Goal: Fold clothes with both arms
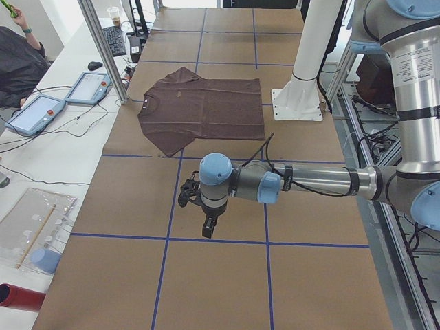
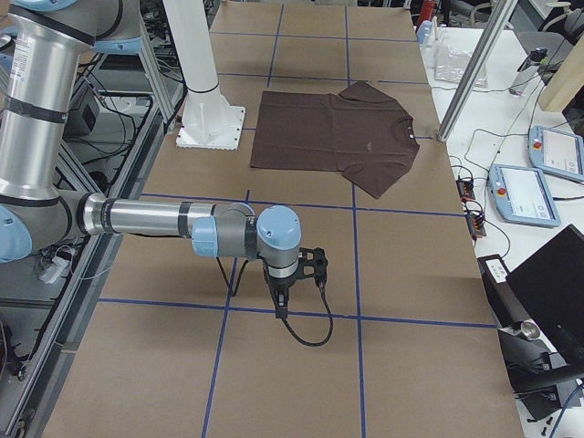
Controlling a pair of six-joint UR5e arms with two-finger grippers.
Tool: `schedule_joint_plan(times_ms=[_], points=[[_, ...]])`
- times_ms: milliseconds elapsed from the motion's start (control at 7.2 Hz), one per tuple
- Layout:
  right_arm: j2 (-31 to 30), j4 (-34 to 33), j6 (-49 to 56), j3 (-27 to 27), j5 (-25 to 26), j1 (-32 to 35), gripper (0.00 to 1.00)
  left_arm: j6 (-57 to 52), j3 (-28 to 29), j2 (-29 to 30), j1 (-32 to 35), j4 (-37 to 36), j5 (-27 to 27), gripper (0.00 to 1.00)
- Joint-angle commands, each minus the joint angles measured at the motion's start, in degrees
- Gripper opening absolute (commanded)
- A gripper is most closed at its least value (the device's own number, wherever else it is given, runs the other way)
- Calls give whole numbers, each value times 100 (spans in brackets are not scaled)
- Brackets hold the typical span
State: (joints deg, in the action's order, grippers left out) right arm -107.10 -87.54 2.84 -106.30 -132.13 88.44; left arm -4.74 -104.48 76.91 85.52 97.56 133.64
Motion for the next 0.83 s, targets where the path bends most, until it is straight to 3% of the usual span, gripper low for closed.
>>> schedule_joint_plan(times_ms=[0,416,694], points=[[14,0,-2,-4,-6,-2,100,-27,-28,17,-9,35,4,100],[276,-17,-90,-13,-67,-28,100,-18,-99,105,-9,279,30,100],[1212,35,-64,117,-137,-54,100,-71,-55,236,-9,1784,31,100]])
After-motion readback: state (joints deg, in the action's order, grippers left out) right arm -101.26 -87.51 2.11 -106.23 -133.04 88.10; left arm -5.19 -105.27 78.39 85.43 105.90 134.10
